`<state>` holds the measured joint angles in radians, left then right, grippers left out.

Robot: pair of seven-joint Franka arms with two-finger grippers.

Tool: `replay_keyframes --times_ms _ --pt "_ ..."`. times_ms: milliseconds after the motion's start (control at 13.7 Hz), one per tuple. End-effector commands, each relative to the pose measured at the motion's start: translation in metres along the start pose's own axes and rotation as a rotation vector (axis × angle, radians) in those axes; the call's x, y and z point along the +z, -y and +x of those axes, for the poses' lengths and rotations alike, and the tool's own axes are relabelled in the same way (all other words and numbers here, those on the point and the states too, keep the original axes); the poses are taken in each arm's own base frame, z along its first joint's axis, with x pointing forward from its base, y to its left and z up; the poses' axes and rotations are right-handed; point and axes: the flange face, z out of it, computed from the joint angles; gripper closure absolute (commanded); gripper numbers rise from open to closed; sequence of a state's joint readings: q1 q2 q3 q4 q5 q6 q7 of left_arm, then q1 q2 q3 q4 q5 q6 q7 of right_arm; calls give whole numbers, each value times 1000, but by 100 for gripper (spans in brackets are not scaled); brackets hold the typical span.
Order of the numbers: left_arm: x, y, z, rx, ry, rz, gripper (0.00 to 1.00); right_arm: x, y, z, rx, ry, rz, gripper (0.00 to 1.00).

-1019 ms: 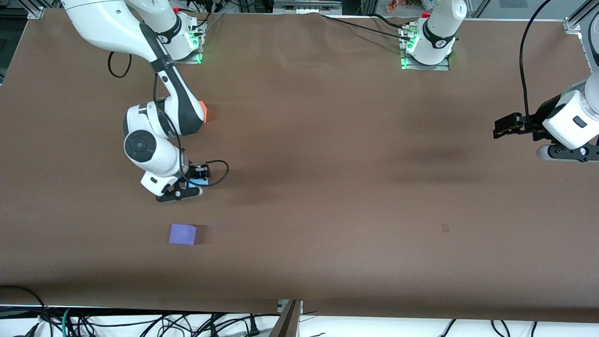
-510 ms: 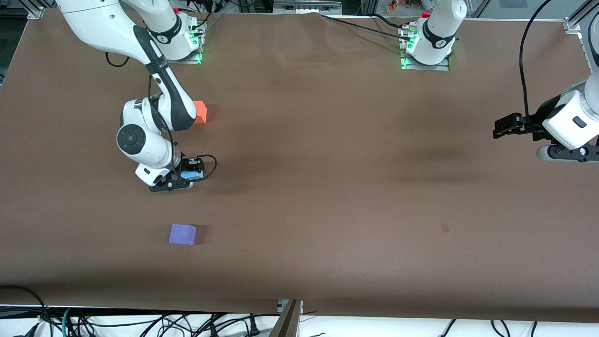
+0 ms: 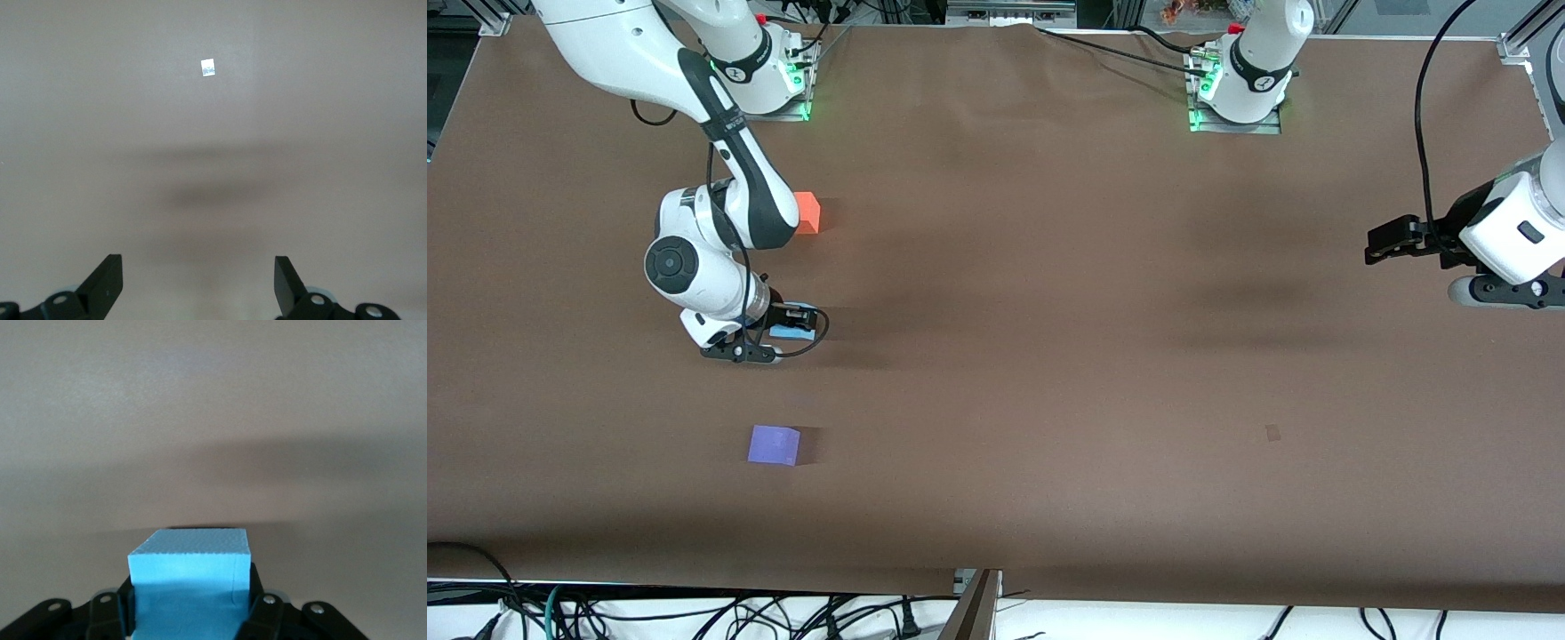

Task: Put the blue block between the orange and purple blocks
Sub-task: 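Lower the blue cube between the orange and purple cubes, open the right gripper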

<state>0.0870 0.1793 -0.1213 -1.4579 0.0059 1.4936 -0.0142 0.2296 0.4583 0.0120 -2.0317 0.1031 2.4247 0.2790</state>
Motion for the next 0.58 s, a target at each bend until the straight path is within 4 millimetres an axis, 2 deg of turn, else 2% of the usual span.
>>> replay_keyframes --times_ms 0,510 --pt "-5 0 4 20 -4 -21 0 -7 -2 -9 38 -21 18 74" --pt "-5 0 4 20 -3 -20 0 -2 -5 -8 20 -53 13 74"
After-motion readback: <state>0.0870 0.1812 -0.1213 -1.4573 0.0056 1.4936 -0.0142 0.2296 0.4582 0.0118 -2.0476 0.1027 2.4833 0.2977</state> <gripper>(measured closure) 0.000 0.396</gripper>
